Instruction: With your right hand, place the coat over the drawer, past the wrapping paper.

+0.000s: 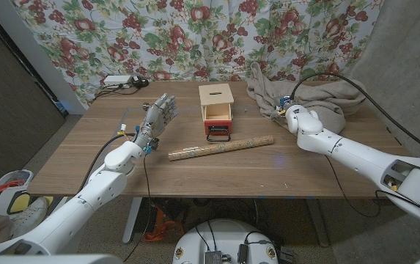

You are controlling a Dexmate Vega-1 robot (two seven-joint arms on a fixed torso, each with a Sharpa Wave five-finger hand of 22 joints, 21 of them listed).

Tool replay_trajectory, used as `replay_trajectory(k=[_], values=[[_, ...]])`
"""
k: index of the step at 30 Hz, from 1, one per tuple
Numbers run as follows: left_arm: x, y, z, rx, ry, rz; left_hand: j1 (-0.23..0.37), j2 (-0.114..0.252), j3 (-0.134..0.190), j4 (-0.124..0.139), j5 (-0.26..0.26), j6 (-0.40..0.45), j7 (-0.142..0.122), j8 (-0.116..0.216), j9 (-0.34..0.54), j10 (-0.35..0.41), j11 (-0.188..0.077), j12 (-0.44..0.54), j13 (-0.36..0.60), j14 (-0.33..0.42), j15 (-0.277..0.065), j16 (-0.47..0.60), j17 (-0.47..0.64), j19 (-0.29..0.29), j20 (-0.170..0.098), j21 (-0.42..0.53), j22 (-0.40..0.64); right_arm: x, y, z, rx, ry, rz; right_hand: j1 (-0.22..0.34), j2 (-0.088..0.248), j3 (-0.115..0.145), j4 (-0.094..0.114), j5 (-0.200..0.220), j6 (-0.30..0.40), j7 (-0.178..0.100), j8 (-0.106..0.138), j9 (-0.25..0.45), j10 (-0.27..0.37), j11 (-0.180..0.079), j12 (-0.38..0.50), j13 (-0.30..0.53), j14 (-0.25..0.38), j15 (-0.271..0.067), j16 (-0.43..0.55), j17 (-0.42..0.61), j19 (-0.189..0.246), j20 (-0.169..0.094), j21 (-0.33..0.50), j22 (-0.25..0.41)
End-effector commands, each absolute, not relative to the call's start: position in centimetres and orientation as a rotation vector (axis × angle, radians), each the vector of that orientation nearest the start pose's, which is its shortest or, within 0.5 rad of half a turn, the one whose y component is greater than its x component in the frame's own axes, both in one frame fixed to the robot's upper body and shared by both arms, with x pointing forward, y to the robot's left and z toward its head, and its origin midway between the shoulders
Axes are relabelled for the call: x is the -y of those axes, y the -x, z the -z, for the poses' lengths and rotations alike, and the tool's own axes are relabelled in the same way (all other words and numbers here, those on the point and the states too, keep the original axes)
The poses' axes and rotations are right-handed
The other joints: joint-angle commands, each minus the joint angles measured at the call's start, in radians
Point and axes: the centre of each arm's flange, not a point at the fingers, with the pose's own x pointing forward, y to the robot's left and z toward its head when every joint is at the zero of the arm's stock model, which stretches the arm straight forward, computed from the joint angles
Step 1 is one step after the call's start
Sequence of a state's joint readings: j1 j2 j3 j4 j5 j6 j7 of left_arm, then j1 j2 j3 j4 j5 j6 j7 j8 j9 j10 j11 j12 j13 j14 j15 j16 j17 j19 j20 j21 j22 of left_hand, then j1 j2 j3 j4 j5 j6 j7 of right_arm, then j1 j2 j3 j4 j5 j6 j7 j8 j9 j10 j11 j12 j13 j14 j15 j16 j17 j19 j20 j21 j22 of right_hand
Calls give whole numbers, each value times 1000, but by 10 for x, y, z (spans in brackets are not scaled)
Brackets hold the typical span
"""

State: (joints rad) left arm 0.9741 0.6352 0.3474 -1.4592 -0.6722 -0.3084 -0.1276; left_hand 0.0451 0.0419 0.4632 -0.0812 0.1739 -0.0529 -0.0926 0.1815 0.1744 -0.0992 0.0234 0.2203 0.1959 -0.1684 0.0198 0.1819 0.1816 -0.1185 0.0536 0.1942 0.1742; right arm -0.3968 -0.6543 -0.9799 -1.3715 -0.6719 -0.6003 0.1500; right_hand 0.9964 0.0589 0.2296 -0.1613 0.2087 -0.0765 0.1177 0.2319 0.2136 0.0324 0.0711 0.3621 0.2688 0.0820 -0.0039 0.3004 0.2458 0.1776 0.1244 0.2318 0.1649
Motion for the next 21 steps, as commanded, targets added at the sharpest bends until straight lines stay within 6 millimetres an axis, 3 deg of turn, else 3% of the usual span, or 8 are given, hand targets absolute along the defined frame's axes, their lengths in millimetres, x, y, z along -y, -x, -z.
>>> replay_trajectory(k=[1, 6, 13, 17, 21], values=[[-296, -616, 43, 610, -53, 349, -3, -3, -1, 1, 6, 6, -1, 5, 4, 0, -1, 1, 1, -74, 2, 4, 1, -2, 1, 2, 3, 256, -699, -17, 102, 1642, 262, 29, 12, 14, -2, -5, 28, 35, 2, 4, 25, -5, 28, 18, 38, -13, 18, 17, 322, -170, 9, 6], [-297, -617, 42, 612, -50, 347, -3, -2, -1, 0, 6, 7, -1, 5, 4, 0, 1, 1, 1, -74, 2, 4, 1, -3, 2, 2, 3, 250, -699, -18, 113, 1688, 283, 52, 19, 22, -4, -8, 51, 21, 6, 6, 41, -12, 49, 32, 55, -20, 29, 32, 346, -179, 11, 7], [-298, -617, 43, 612, -47, 344, -3, -2, -1, 0, 7, 7, 0, 5, 3, 0, 1, 1, 1, -74, 2, 4, 1, -3, 2, 2, 3, 243, -703, -13, 96, 1687, 291, 69, 21, 25, -4, -11, 65, 30, 5, 8, 57, 0, 70, 45, 68, -8, 39, 46, 374, -179, 15, 9], [-299, -617, 43, 613, -47, 342, -3, -2, -2, 0, 7, 8, 0, 6, 3, 0, -1, 1, 1, -74, 1, 4, 1, -3, 3, 1, 3, 242, -705, -10, 79, 1682, 310, 103, 25, 30, -4, -16, 102, 31, 8, 12, 102, -2, 122, 79, 127, -10, 78, 84, 427, -187, 25, 13], [-298, -618, 42, 614, -49, 344, -4, -2, -2, 0, 7, 8, 0, 5, 3, 1, 1, 1, 1, -74, 3, 4, 1, -2, 2, 2, 3, 240, -707, -8, 69, 1675, 328, 135, 22, 28, -3, -19, 157, 30, 17, 18, 159, -13, 191, 126, 193, -34, 129, 137, 479, -189, 35, 16]])
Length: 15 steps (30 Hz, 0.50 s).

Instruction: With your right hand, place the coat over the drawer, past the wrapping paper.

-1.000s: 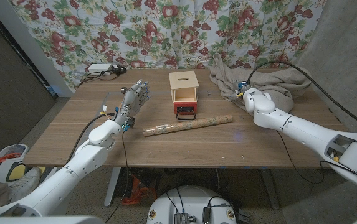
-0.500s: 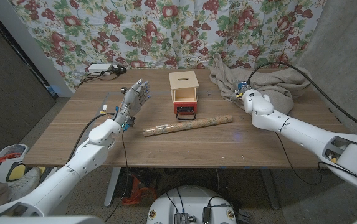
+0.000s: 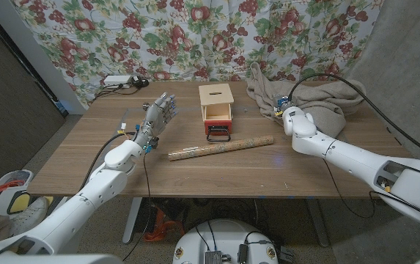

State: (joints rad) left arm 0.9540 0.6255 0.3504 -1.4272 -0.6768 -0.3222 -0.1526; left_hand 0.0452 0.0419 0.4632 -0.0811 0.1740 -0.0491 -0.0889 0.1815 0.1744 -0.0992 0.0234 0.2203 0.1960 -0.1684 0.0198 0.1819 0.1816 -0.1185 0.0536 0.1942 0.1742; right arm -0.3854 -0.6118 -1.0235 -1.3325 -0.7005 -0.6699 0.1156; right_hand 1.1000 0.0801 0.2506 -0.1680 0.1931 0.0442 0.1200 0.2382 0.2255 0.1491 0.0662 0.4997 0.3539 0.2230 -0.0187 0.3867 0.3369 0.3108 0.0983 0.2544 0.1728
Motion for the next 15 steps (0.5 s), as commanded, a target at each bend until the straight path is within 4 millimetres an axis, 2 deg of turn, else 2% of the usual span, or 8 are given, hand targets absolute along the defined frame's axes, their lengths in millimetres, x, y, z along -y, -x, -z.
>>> replay_trajectory(k=[1, 4, 7, 15], values=[[-297, -618, 41, 613, -50, 346, -4, -2, -2, 0, 7, 5, -4, 5, 3, 0, 1, 1, 1, -73, 2, 4, 1, -2, 3, 2, 3, 239, -707, -7, 68, 1671, 335, 36, -3, 2, 6, -5, 58, 21, 15, 8, 53, -14, 73, 55, 64, -25, 56, 62, 356, -166, 14, 9], [-296, -619, 40, 614, -50, 350, -4, -2, -2, 0, 7, 7, 1, 6, 3, 0, 1, 1, 1, -73, 3, 4, 1, -2, 2, 2, 3, 240, -708, -6, 58, 1660, 351, 46, 0, -2, 8, -7, 78, 21, 16, 11, 74, -23, 105, 79, 92, -40, 83, 91, 379, -171, 21, 11], [-295, -619, 40, 615, -53, 350, -4, -1, -2, 0, 7, 7, 3, 6, 3, 1, 0, 1, 1, -73, 3, 4, 1, -2, 2, 2, 3, 240, -708, -5, 45, 1661, 365, 68, 7, 1, 5, -9, 94, 19, 16, 15, 81, -29, 132, 104, 112, -51, 106, 119, 404, -165, 30, 14], [-293, -619, 40, 613, -51, 349, -5, -1, -3, 0, 7, 9, 4, 6, 3, 2, 0, 1, 1, -73, 2, 4, 1, -2, 2, 2, 3, 243, -710, -5, 27, 1658, 382, 105, 17, -1, 5, -10, 172, 5, 34, 22, 110, -52, 197, 157, 150, -77, 155, 179, 430, -180, 42, 18]])
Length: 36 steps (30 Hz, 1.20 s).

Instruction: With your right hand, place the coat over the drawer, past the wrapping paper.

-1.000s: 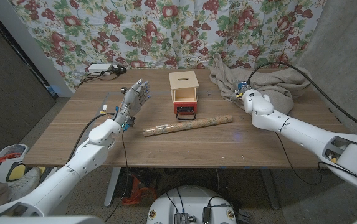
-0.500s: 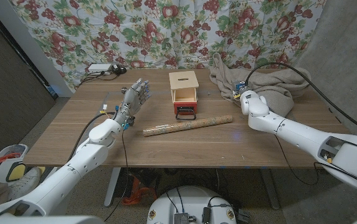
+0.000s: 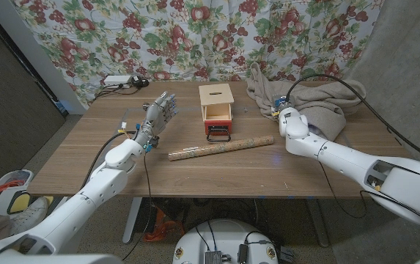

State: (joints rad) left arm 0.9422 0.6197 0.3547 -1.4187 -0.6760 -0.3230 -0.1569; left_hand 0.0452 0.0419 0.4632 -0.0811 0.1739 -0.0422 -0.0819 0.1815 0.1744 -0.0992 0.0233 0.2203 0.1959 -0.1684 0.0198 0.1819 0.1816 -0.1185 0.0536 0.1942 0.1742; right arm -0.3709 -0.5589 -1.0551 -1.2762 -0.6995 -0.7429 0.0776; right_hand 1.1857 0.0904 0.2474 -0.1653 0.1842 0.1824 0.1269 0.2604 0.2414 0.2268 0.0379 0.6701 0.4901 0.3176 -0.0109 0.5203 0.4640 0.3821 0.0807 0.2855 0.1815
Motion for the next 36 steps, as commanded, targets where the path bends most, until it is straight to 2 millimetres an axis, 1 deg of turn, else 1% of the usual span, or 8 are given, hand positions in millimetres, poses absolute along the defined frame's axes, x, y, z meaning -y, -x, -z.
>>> replay_trajectory(k=[1, 10, 22, 25, 27, 30, 32, 36], values=[[-293, -619, 40, 613, -50, 348, -5, -1, -3, 0, 7, 2, -3, 6, 3, 1, 0, 1, 1, -73, 2, 4, 1, -2, 2, 2, 3, 243, -710, -5, 25, 1656, 387, 22, 8, -1, 5, -1, 51, -3, 16, 8, 44, -28, 43, 33, 68, -89, 35, 66, 366, -162, 15, 11], [-293, -619, 40, 611, -51, 346, -5, -1, -3, 0, 7, 2, -3, 6, 3, 2, 1, 1, 1, -71, 2, 5, 1, -2, 3, 2, 3, 241, -715, -7, 13, 1665, 378, 2, 78, -10, 35, 19, 133, -25, 11, -6, 52, -71, 164, 164, 84, -119, 102, 174, 376, -163, 37, 23], [-293, -619, 41, 613, -48, 345, -6, 0, -4, 0, 7, 5, -3, 6, 3, 5, 2, 2, 1, -71, 4, 5, 1, -1, 1, 2, 3, 240, -715, -9, 31, 1644, 385, -10, 112, 77, 86, 88, 347, -113, 34, -5, 50, -124, 451, 506, 147, -171, 135, 301, 374, -177, 108, 56], [-293, -619, 41, 614, -46, 346, -6, 0, -4, 0, 7, 6, -4, 7, 3, 6, 3, 2, 1, -70, 3, 5, 1, 0, 1, 2, 3, 240, -716, -9, 24, 1639, 381, 6, 99, 100, 72, 109, 402, -119, 50, 6, 79, -126, 506, 563, 184, -171, 148, 324, 400, -181, 137, 60], [-292, -619, 41, 614, -45, 347, -6, 0, -4, 0, 7, 7, -4, 7, 3, 6, 3, 2, 1, -69, 4, 6, 1, 0, 1, 2, 3, 240, -716, -10, 22, 1639, 392, 28, 69, 92, 34, 118, 439, -126, 63, 18, 95, -132, 536, 596, 212, -185, 167, 349, 425, -193, 162, 62], [-293, -619, 41, 613, -45, 346, -6, 0, -4, 0, 7, 7, -3, 7, 3, 5, 3, 2, 1, -70, 4, 5, 1, 0, 1, 2, 3, 240, -716, -9, 23, 1619, 406, 46, 53, 78, 10, 113, 512, -149, 98, 42, 147, -151, 573, 617, 281, -219, 193, 382, 468, -224, 208, 72], [-294, -619, 41, 613, -47, 345, -6, 0, -5, 0, 7, 7, -3, 7, 3, 6, 3, 2, 1, -69, 4, 6, 1, 1, 1, 2, 3, 241, -716, -9, 23, 1611, 406, 52, 46, 69, 6, 106, 519, -152, 107, 55, 143, -153, 585, 634, 309, -223, 200, 395, 472, -232, 225, 80], [-294, -619, 41, 614, -46, 346, -6, 0, -5, 0, 7, 8, -5, 7, 3, 5, 3, 2, 1, -70, 5, 5, 1, 0, 2, 2, 3, 240, -716, -9, 28, 1600, 404, 66, 39, 52, 5, 85, 600, -162, 167, 106, 197, -168, 618, 644, 377, -223, 209, 429, 487, -237, 284, 113]])
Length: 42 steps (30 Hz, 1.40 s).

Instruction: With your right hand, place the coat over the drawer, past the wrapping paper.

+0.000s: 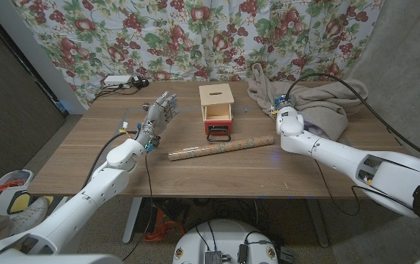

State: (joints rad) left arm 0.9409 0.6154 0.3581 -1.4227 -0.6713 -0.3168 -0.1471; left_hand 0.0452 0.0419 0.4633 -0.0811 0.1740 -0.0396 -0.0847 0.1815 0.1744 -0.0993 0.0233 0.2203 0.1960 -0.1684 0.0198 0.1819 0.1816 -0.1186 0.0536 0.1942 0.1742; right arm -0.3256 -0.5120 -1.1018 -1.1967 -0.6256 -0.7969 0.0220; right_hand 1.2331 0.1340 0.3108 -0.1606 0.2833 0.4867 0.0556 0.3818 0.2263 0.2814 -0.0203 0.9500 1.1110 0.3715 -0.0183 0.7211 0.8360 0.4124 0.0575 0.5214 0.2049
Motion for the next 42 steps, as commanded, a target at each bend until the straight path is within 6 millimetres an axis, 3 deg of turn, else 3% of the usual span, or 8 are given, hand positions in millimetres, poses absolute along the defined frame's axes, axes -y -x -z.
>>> replay_trajectory(k=[1, 7, 13, 18, 21, 26, 38, 42], values=[[-294, -619, 41, 614, -46, 346, -6, 1, -5, 0, 7, 7, -3, 7, 3, 6, 3, 2, 1, -70, 5, 5, 1, 0, 2, 2, 3, 240, -716, -9, 28, 1600, 404, 21, -3, -12, 1, -16, 295, -93, 49, 128, 143, -111, 343, 29, 335, -216, 10, 62, 460, -217, 57, 94], [-295, -619, 42, 615, -41, 345, -6, 1, -5, 1, 7, 7, -4, 7, 3, 5, 3, 2, 1, -70, 5, 5, 1, 0, 2, 2, 3, 241, -714, -10, 71, 1580, 417, 45, -2, -21, 0, -34, 244, -123, 71, 201, 152, -133, 363, 52, 419, -215, 24, 114, 462, -232, 131, 136], [-295, -620, 42, 617, -38, 348, -7, 2, -5, 1, 7, 8, -4, 7, 3, 4, 5, 1, 1, -70, 6, 5, 1, 0, 3, 2, 3, 244, -707, -15, 151, 1533, 432, 63, 5, -23, 2, -52, 233, -114, 105, 261, 154, -135, 370, 64, 443, -214, 21, 155, 459, -237, 181, 156], [-295, -620, 41, 621, -39, 349, -7, 2, -5, 1, 7, 10, -4, 7, 3, 5, 2, 1, 1, -70, 6, 5, 1, 0, 3, 2, 3, 249, -695, -25, 209, 1501, 483, 109, -21, -19, -16, -43, 275, -114, 154, 309, 211, -136, 369, 39, 459, -214, 6, 187, 468, -240, 236, 172], [-295, -621, 40, 623, -38, 352, -7, 2, -5, 1, 7, 10, -5, 7, 3, 5, 3, 1, 1, -70, 6, 5, 1, 0, 3, 2, 3, 251, -688, -33, 240, 1483, 508, 125, -34, -16, -17, -29, 285, -114, 167, 322, 224, -134, 377, 47, 468, -213, -4, 194, 475, -239, 258, 176], [-295, -622, 39, 628, -37, 356, -7, 3, -5, 1, 7, 13, -5, 8, 3, 8, 3, 3, 1, -70, 8, 5, 1, 1, 4, 2, 3, 253, -677, -45, 287, 1470, 537, 142, -60, -12, -9, 11, 313, -110, 176, 314, 242, -135, 375, 43, 492, -212, -39, 204, 470, -244, 308, 183], [-296, -622, 39, 634, -35, 357, -7, 3, -6, 1, 7, 14, -5, 7, 3, 10, 2, 3, 1, -68, 9, 5, 1, 1, 4, 2, 3, 250, -668, -54, 333, 1456, 550, 148, -75, -6, -2, 51, 303, -114, 173, 310, 219, -141, 408, 104, 508, -211, -82, 212, 448, -248, 356, 186], [-296, -622, 39, 633, -33, 358, -7, 3, -6, 1, 7, 14, -5, 7, 3, 10, 2, 3, 1, -69, 8, 5, 1, 2, 4, 2, 3, 251, -668, -53, 348, 1439, 556, 151, -81, -3, -1, 68, 309, -113, 174, 307, 221, -143, 388, 70, 514, -212, -105, 215, 439, -248, 382, 188]])
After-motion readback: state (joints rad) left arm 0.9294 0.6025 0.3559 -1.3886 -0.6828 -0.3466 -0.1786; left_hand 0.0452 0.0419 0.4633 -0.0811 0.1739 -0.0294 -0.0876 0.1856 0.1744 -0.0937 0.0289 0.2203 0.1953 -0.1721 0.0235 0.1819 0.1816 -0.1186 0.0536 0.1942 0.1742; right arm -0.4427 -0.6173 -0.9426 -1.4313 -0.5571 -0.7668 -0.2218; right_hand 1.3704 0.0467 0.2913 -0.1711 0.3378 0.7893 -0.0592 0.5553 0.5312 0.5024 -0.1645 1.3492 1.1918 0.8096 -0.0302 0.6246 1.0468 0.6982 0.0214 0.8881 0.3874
